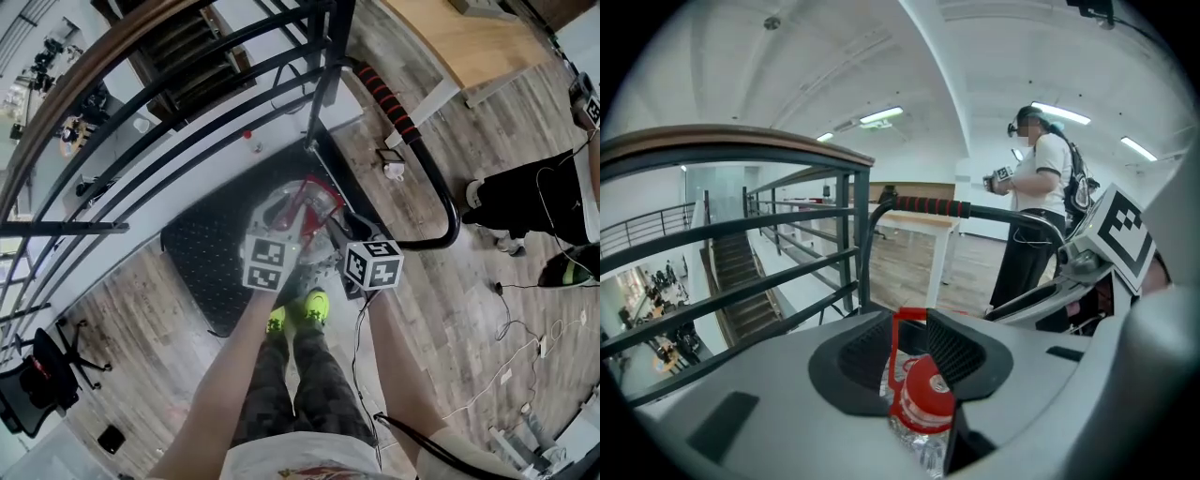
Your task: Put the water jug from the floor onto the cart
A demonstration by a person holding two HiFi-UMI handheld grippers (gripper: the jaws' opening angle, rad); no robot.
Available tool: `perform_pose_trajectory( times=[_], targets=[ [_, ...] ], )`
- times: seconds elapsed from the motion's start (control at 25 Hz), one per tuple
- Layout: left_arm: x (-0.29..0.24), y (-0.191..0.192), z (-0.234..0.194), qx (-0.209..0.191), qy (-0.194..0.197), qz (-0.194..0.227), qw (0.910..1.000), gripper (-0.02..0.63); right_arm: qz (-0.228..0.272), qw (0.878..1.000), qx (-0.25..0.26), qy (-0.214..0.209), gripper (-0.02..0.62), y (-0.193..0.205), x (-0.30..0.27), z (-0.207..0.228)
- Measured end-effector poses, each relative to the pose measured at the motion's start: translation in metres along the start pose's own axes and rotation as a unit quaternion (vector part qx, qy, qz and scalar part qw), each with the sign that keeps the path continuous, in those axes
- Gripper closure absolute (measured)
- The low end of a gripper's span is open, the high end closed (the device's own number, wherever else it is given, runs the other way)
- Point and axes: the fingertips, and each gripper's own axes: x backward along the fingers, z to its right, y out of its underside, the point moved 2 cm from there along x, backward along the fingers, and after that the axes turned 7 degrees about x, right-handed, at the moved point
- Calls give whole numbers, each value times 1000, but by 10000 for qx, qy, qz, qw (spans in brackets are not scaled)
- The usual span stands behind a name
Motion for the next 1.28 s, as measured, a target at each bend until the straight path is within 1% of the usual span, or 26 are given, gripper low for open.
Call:
perform_pose_trajectory(
  times=[0.08,0.12,0.16,0.2,0.32,0.44,0.52,0.6,0.68,0.84,0.96,1.28],
  targets=[
    [10,-7,5,10,75,0,10000,491,-9,9997,165,-189,422,-10,6,-13],
    [15,-11,7,8,121,-2,9999,513,4,9993,231,-282,426,-15,8,-20],
    [20,-14,9,2,169,-3,9999,553,29,9990,276,-362,437,-21,11,-26],
    [25,-18,12,-1,218,1,9998,572,65,9986,307,-431,451,-26,14,-32],
    [42,-28,21,42,359,28,9993,592,257,9971,430,-569,491,-43,30,-46],
    [56,-39,27,120,509,41,9986,595,577,9945,682,-542,533,-65,46,-62],
    [64,-44,34,258,615,29,9978,595,769,9923,824,-510,550,-78,56,-71],
    [72,-49,42,391,677,52,9969,595,848,9909,912,-510,557,-86,64,-81],
    [80,-55,51,436,724,82,9964,595,885,9898,989,-514,562,-92,72,-89],
    [91,-65,68,337,803,114,9961,595,974,9887,1011,-528,565,-100,87,-100],
    [96,-68,77,338,797,138,9962,595,1045,9879,1025,-508,566,-103,98,-101],
    [110,-85,86,263,707,258,9968,595,1191,9856,1094,-492,566,-116,115,-108]
  ],
)
